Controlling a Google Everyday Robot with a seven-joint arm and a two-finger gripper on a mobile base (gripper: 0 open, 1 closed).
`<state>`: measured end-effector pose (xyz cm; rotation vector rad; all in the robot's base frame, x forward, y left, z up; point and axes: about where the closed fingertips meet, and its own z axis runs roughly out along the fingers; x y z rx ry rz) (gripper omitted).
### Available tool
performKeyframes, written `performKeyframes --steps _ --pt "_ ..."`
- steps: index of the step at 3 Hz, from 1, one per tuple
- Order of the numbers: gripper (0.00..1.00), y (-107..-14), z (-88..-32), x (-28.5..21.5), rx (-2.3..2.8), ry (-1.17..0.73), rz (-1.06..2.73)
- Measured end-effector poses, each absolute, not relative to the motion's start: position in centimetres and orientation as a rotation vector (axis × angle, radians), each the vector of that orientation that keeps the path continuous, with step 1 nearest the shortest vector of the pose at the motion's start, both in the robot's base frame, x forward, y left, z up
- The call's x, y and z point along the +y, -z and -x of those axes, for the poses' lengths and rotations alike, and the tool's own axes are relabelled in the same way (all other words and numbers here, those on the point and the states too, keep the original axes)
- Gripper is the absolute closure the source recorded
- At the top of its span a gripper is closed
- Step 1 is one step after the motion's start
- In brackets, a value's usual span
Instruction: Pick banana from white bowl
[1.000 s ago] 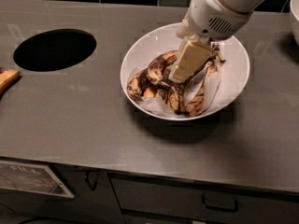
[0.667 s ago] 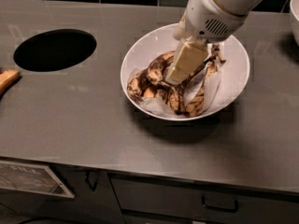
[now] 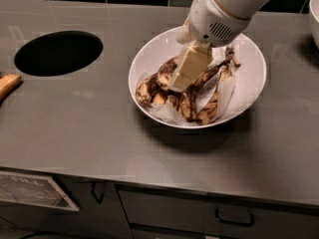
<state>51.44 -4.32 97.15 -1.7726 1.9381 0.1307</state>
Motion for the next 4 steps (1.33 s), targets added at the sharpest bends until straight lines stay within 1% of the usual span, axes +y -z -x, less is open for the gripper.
performKeyframes --steps 1,2,3,4 --pt "0.05 -97.1 -51.4 -4.3 1.938 -0.131 1.773" --pt "0.00 -97.2 -51.4 -4.3 1.937 -0.131 1.774" --pt "0.01 -95.4 -52.0 -2.8 1.932 -0.189 1.806" --pt "0.15 -93.4 -52.7 -1.3 1.934 -0.256 1.830"
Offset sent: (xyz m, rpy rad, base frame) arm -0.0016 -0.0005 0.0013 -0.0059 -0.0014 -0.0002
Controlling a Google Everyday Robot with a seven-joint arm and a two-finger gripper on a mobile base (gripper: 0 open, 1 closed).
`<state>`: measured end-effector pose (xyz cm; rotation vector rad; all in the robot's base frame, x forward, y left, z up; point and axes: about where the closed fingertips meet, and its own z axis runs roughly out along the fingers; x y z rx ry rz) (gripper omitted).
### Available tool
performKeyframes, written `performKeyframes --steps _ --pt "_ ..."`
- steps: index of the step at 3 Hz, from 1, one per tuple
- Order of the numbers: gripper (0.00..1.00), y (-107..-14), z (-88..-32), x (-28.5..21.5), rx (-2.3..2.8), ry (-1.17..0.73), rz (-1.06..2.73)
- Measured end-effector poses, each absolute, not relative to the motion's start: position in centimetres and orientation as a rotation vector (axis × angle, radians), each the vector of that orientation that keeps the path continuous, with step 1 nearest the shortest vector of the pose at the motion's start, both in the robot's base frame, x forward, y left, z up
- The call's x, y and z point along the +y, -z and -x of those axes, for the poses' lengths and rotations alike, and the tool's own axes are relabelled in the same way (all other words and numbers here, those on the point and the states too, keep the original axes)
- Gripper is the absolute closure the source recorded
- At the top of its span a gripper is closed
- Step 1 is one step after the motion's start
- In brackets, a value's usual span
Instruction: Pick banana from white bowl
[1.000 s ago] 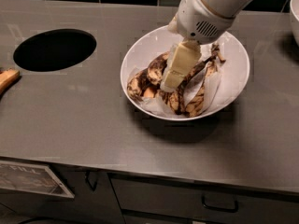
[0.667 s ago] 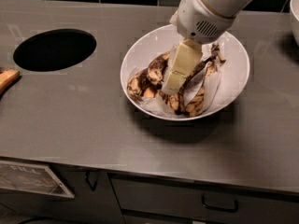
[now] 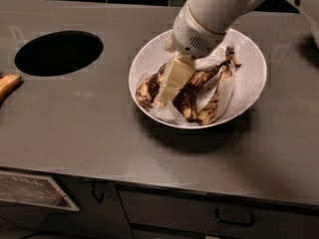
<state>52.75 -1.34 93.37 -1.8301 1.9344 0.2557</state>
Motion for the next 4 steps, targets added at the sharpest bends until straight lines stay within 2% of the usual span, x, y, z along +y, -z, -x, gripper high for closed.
performKeyframes --steps 1,2,4 --pt "0.22 -92.1 -53.3 -0.8 1.952 -0.280 1.828" --pt "0.10 -92.9 -53.1 -2.2 1.967 -0.242 1.759" --pt "0.06 -94.6 -52.3 -3.3 1.955 -0.192 1.681"
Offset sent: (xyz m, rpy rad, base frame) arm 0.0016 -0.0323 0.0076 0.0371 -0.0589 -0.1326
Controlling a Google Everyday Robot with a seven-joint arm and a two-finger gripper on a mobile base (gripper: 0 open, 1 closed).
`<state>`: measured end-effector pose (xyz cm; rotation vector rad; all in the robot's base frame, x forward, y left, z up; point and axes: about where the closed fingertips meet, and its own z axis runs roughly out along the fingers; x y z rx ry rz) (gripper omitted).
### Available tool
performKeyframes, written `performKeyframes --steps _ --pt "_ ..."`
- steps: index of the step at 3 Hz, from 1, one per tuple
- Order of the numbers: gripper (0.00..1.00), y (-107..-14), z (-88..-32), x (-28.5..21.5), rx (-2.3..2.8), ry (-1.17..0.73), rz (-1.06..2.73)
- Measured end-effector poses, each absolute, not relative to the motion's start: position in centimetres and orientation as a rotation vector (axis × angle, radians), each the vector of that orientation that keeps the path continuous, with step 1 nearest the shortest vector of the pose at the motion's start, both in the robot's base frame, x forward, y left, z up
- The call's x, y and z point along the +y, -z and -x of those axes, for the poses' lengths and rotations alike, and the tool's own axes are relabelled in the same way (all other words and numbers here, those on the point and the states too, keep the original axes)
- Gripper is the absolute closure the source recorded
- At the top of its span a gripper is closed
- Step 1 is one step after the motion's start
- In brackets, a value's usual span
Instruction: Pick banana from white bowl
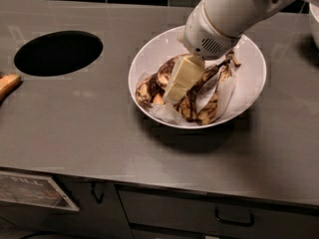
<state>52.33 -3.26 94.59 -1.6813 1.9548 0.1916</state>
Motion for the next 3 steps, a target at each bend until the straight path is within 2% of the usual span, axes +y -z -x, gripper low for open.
performKeyframes --steps 1,2,3 --pt "0.00 -94.6 -52.3 -3.3 1.955 -0.192 1.681" --pt "0.04 -93.9 -52.3 -3.0 1.980 -0.228 1.642" --pt "0.15 -92.9 -52.4 -2.6 2.044 -0.266 1.558"
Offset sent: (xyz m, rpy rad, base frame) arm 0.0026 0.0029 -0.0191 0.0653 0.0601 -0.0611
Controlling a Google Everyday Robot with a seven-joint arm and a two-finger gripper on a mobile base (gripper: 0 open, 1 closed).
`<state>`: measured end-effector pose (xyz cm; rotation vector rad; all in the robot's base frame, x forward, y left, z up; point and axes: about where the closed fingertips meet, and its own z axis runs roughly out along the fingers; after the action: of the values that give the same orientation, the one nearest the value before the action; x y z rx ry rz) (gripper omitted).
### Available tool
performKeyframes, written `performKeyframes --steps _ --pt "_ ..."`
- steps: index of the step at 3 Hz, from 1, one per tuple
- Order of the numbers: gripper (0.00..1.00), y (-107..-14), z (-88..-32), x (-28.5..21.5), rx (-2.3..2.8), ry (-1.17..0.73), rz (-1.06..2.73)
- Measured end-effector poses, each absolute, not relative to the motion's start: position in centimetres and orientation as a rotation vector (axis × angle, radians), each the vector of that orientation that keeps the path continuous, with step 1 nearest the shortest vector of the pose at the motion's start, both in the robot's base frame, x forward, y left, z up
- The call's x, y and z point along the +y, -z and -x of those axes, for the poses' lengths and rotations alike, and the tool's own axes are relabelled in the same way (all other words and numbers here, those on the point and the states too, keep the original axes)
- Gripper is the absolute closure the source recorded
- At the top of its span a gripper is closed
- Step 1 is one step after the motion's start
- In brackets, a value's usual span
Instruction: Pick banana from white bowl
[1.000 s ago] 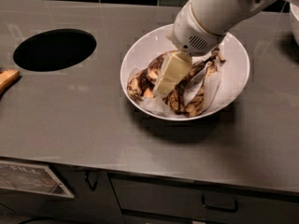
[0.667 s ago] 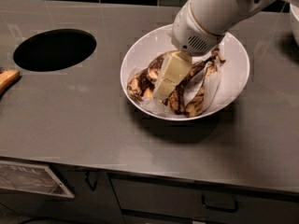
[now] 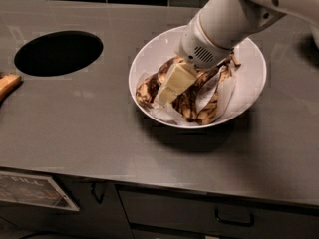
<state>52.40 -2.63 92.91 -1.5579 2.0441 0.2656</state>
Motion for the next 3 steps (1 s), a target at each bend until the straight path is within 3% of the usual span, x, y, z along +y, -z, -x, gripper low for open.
performKeyframes --steps 1,3 --pt "0.00 -92.98 -52.37 -2.60 2.051 -0.268 1.548" --pt "0.00 -92.52 -52.57 -2.24 2.100 -0.264 1.520"
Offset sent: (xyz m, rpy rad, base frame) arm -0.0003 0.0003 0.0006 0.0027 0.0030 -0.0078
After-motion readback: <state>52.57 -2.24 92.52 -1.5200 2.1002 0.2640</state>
